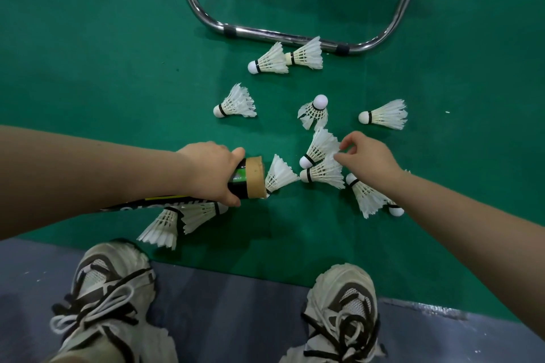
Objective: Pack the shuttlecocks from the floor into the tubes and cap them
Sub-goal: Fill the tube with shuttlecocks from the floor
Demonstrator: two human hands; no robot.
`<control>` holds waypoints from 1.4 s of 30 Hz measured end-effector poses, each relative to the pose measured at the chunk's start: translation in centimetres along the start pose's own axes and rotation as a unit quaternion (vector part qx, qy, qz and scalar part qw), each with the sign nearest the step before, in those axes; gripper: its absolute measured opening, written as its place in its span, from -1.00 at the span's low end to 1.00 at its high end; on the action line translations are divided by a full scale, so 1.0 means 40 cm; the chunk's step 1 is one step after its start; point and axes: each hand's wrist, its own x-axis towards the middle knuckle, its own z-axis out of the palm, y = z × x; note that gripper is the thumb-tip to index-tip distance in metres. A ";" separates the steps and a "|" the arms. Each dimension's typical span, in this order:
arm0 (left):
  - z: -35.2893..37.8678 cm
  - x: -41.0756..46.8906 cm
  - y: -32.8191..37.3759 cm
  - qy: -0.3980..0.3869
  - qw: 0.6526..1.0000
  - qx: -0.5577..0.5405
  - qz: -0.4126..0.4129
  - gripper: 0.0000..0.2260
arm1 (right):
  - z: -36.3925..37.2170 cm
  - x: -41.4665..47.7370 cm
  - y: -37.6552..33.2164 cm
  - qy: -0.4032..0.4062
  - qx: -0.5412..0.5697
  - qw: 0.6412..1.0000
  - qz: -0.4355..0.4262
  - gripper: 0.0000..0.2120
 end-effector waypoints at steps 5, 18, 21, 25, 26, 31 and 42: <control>-0.011 -0.003 0.010 -0.001 1.000 -0.006 -0.004 -0.45 | 0.019 -0.008 0.017 -0.035 -0.020 0.999 0.001 -0.69; -0.089 0.031 0.091 0.037 0.999 -0.023 0.015 -0.43 | -0.072 -0.029 0.111 0.006 0.055 0.997 0.055 -0.84; -0.122 0.050 0.133 0.048 0.998 -0.016 0.028 -0.44 | -0.073 -0.052 0.132 -0.011 0.062 0.995 0.077 -0.86; -0.145 0.075 0.192 0.049 0.998 0.007 0.046 -0.43 | -0.080 -0.080 0.173 -0.045 0.132 0.981 0.136 -0.90; -0.150 0.078 0.206 0.047 0.998 0.012 0.050 -0.43 | -0.081 -0.088 0.182 -0.066 0.155 0.973 0.157 -0.91; -0.166 0.091 0.253 0.039 0.997 0.029 0.055 -0.43 | -0.069 -0.132 0.219 -0.131 0.290 0.925 0.207 -0.83; -0.187 0.106 0.238 0.052 0.998 0.028 0.021 -0.41 | -0.112 -0.100 0.237 0.029 0.392 0.916 0.085 -0.64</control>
